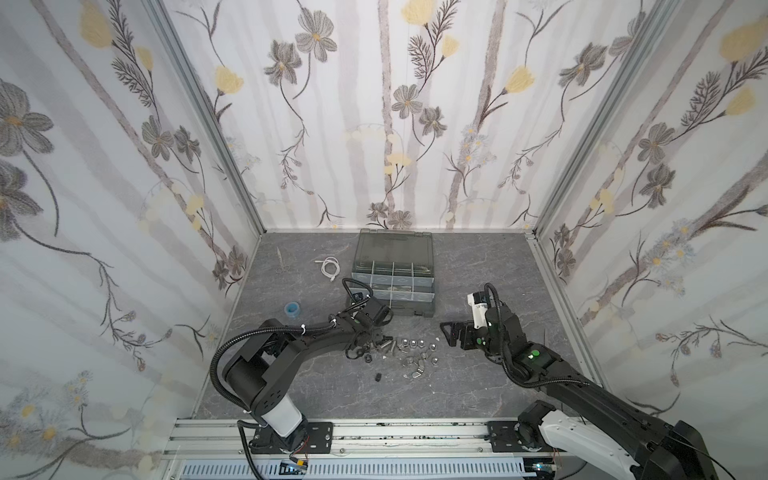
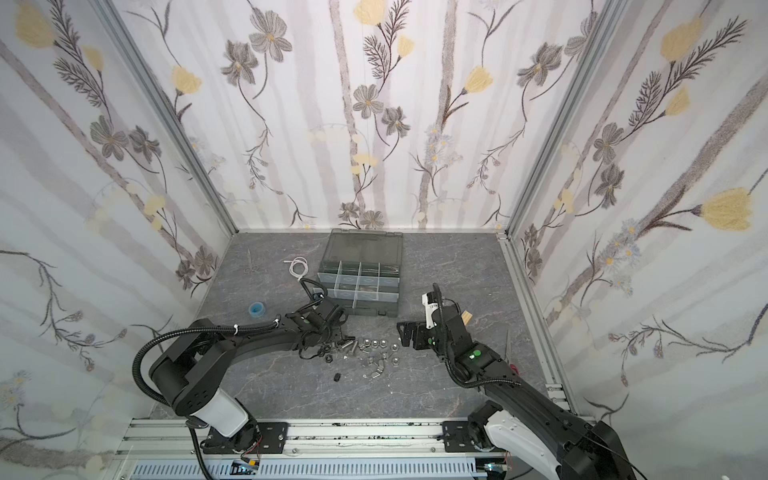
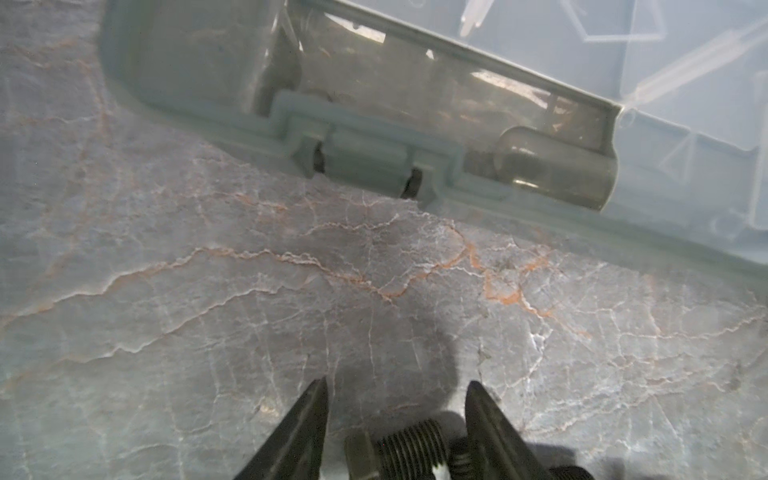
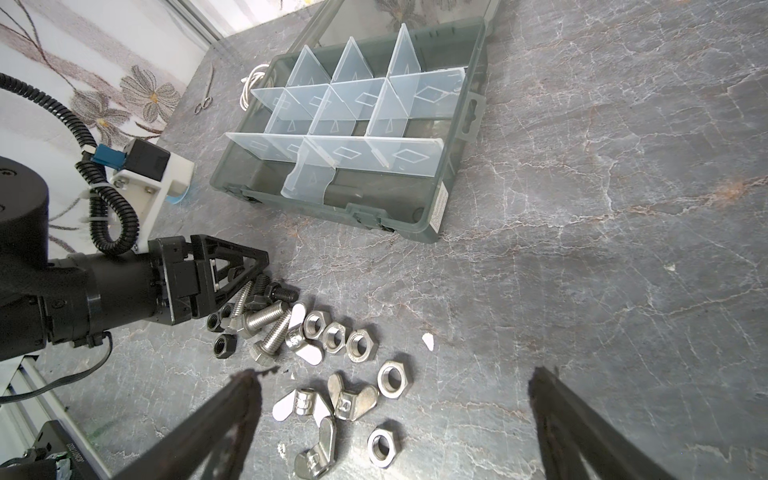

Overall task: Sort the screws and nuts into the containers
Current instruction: 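Lift the black bolt from the pile with the left gripper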

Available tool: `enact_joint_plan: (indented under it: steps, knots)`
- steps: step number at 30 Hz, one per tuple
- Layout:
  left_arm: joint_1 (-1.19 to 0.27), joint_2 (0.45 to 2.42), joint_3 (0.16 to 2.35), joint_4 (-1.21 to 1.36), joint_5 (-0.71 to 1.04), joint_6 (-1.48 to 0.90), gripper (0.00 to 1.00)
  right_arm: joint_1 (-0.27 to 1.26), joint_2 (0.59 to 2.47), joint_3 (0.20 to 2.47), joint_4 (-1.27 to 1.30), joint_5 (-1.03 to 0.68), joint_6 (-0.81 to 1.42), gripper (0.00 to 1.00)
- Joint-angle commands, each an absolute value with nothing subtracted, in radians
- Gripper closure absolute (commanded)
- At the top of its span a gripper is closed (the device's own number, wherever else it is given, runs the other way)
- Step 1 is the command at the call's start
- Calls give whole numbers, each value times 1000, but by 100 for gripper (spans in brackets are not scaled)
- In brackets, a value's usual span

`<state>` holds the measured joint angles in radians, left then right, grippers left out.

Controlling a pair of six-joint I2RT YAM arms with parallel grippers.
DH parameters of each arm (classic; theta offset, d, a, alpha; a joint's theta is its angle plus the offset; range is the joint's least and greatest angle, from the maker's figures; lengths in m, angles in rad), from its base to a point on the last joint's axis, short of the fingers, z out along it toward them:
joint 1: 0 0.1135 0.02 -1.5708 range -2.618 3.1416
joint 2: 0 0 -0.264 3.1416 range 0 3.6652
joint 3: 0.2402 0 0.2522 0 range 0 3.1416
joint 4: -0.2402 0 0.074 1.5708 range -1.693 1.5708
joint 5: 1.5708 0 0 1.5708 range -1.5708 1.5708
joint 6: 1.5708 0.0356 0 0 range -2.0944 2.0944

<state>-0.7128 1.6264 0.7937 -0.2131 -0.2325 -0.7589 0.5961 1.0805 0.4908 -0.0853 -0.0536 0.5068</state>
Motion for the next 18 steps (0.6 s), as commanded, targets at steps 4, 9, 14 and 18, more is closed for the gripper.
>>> enact_joint_plan:
  steps: [4,9,14,18]
  knots:
    - [-716,1598,772,-252,-250,-769,47,598,1066,487,-67,-56,506,0]
    - [-716,1585,752,-271,-248,-754,48,597,1073,489,-74,-49,507,0]
    - [-716,1599,762,-280,-244,-726,50,596,1085,494,-68,-47,518,0]
    - [-716,1616,776,-289,-249,-707,55,597,1084,495,-69,-48,528,0]
